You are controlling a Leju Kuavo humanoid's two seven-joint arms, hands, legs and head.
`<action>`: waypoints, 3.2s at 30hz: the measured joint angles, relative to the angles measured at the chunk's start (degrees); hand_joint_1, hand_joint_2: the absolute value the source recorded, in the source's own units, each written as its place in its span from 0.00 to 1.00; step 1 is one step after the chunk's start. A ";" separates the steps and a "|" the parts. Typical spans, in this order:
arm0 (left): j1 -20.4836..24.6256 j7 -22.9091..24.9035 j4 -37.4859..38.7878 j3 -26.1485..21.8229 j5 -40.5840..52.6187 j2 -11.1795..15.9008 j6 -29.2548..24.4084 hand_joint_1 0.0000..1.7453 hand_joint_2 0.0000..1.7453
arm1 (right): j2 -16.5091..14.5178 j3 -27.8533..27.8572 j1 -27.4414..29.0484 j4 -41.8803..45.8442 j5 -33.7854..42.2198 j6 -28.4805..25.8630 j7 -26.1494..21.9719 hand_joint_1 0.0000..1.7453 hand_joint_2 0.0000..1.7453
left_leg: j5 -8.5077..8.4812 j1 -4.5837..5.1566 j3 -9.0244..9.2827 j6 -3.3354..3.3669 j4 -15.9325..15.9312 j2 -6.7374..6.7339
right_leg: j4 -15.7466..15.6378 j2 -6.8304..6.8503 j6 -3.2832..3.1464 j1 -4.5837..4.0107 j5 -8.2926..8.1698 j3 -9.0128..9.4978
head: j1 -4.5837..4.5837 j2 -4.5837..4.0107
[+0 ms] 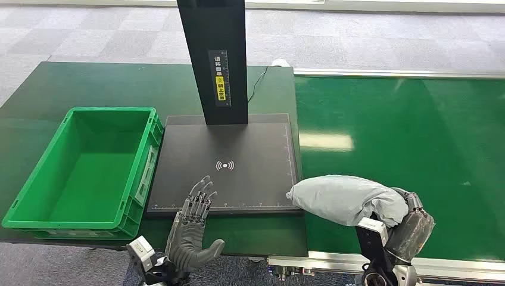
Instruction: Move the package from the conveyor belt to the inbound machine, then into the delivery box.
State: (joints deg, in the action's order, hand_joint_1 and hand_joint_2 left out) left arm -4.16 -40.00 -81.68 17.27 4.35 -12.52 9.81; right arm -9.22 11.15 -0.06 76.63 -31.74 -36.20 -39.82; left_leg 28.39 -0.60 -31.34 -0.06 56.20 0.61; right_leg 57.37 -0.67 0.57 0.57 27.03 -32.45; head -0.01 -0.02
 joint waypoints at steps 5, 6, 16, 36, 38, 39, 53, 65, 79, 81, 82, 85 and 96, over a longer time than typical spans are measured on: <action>0.12 0.00 0.03 0.01 0.34 -0.11 0.00 0.00 1.00 | -0.40 -1.11 1.37 6.12 4.70 -0.15 -0.09 1.00 1.00 | -0.01 0.00 -0.04 0.00 0.00 0.02 | 0.00 0.02 0.00 0.00 0.00 -0.03 | 0.01 0.00; 0.24 0.00 0.09 -0.01 0.61 -0.24 0.00 0.00 1.00 | -0.64 -1.64 1.66 8.75 6.09 -0.18 -0.12 1.00 1.00 | -0.01 0.00 -0.05 0.00 0.00 0.00 | 0.00 0.00 0.00 0.00 -0.01 -0.04 | 0.00 0.00; 0.66 0.00 0.42 -0.25 1.98 -1.06 0.63 0.00 1.00 | -1.87 -9.79 0.35 23.91 13.35 -0.19 -0.22 1.00 1.00 | -0.01 -0.01 -0.07 -0.01 -0.01 -0.02 | 0.01 -0.04 -0.01 -0.02 -0.01 -0.07 | -0.01 0.00; 5.90 0.00 3.76 1.03 -0.18 -0.96 4.26 0.00 1.00 | 5.65 -24.82 -34.06 -34.78 -1.58 20.17 9.23 1.00 1.00 | -0.18 -0.04 -0.05 0.01 0.02 0.05 | 0.04 0.05 -0.07 -0.05 -0.16 -0.02 | -0.02 0.00; 5.97 0.00 3.91 0.84 -0.16 -0.69 4.71 0.00 1.00 | 5.65 -27.41 -36.06 -40.45 -4.50 24.77 12.51 1.00 1.00 | -0.18 -0.04 -0.04 0.01 0.02 0.04 | 0.04 0.04 -0.08 -0.05 -0.15 -0.03 | -0.02 0.00; 5.98 0.00 3.98 0.75 -0.16 -0.58 4.95 0.00 1.00 | 5.65 -28.47 -37.08 -42.74 -5.41 26.69 13.83 1.00 1.00 | -0.16 -0.04 -0.01 -0.01 0.02 -0.02 | 0.04 -0.01 -0.08 -0.05 -0.15 -0.02 | -0.02 0.00; 7.18 0.00 5.74 -0.17 -0.17 -0.20 5.78 0.00 1.00 | 5.67 -33.09 -37.82 -53.18 -6.12 39.85 10.91 0.00 1.00 | -0.13 -0.05 0.31 -0.06 0.01 -0.24 | 0.03 -0.21 -0.11 -0.06 -0.19 0.18 | -0.02 0.00; 7.22 0.00 5.99 -0.51 -0.96 0.05 4.54 0.00 1.00 | 6.20 -25.44 -26.29 -40.33 21.97 53.02 -0.15 0.00 1.00 | -0.13 -0.04 0.11 -0.06 0.02 0.03 | 0.03 -0.05 -0.09 -0.05 -0.15 0.08 | -0.01 0.00; 6.50 0.00 5.98 -0.59 -0.93 0.42 4.06 0.00 1.00 | 6.10 -14.08 -12.63 -22.30 35.67 65.01 -0.37 0.00 1.00 | -0.12 -0.04 -0.06 -0.05 0.02 0.02 | 0.03 -0.03 -0.06 -0.04 -0.13 -0.08 | -0.03 0.00; 6.39 0.00 5.99 -0.59 -0.80 0.42 4.00 0.00 1.00 | 5.87 -13.41 -12.06 -21.67 36.92 66.71 -0.37 0.00 1.00 | -0.12 -0.04 -0.06 -0.05 0.02 0.02 | 0.03 -0.03 -0.06 -0.04 -0.13 -0.08 | -0.03 0.00; 6.30 0.00 5.98 -0.59 -0.64 0.42 3.96 0.00 1.00 | 5.60 -12.92 -11.64 -21.34 37.65 67.75 -0.37 0.00 1.00 | -0.12 -0.04 -0.06 -0.05 0.02 0.03 | 0.03 -0.03 -0.06 -0.05 -0.13 -0.08 | -0.02 0.00; 5.98 0.00 5.97 -0.60 0.25 0.39 3.76 0.00 1.00 | 4.25 -11.33 -9.97 -20.21 39.14 69.47 -0.37 0.00 1.00 | -0.11 -0.04 -0.09 -0.05 0.01 0.02 | 0.03 -0.03 -0.06 -0.05 -0.12 -0.10 | -0.02 0.00; 7.78 2.37 6.43 1.42 17.43 -1.20 -7.45 0.00 1.00 | -1.13 -4.89 -7.37 -13.46 50.63 66.07 3.89 0.00 1.00 | -0.13 -0.02 -0.10 -0.05 0.02 0.01 | 0.02 -0.03 -0.06 -0.02 -0.14 -0.12 | -0.01 0.00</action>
State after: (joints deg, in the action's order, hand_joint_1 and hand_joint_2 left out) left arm 3.62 -37.63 -75.25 18.69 21.78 -13.73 2.37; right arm -10.35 6.25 -7.42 63.17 18.89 29.88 -35.93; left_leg 28.26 -0.62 -31.44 -0.10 56.23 0.62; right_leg 57.40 -0.71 0.52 0.55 26.89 -32.57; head -0.02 -0.02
